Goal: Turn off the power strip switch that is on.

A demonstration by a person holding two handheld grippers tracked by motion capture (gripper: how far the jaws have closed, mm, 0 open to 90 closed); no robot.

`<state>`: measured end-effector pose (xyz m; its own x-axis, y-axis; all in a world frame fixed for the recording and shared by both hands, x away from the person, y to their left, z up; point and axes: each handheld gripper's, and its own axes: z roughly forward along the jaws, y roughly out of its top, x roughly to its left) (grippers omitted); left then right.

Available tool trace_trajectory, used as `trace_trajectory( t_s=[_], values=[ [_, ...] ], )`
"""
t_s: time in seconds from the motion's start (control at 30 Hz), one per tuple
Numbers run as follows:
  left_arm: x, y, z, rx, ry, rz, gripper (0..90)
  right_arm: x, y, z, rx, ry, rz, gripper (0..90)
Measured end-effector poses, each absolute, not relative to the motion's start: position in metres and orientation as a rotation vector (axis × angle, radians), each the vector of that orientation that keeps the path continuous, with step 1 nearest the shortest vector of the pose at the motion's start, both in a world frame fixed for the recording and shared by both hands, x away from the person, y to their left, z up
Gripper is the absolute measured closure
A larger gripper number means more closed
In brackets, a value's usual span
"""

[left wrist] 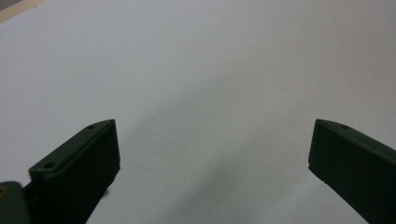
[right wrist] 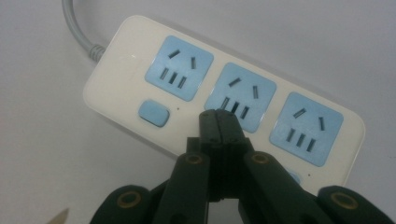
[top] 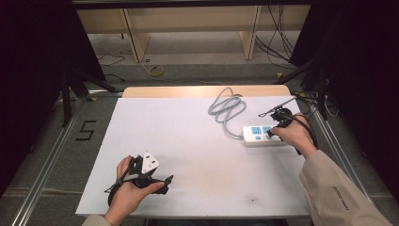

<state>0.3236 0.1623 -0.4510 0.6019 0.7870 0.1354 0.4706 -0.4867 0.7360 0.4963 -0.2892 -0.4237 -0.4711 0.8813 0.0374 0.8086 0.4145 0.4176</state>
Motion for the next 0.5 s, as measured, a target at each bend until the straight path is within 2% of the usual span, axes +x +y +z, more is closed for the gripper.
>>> trace_trajectory(
  t_s=[0.5],
  values=[
    [0.3236,0.1626,-0.4512,2.16,0.991,0.618,1.6,0.4985,-0.2851,-0.4285,1.495,2.494,0.544,90.0]
  ],
)
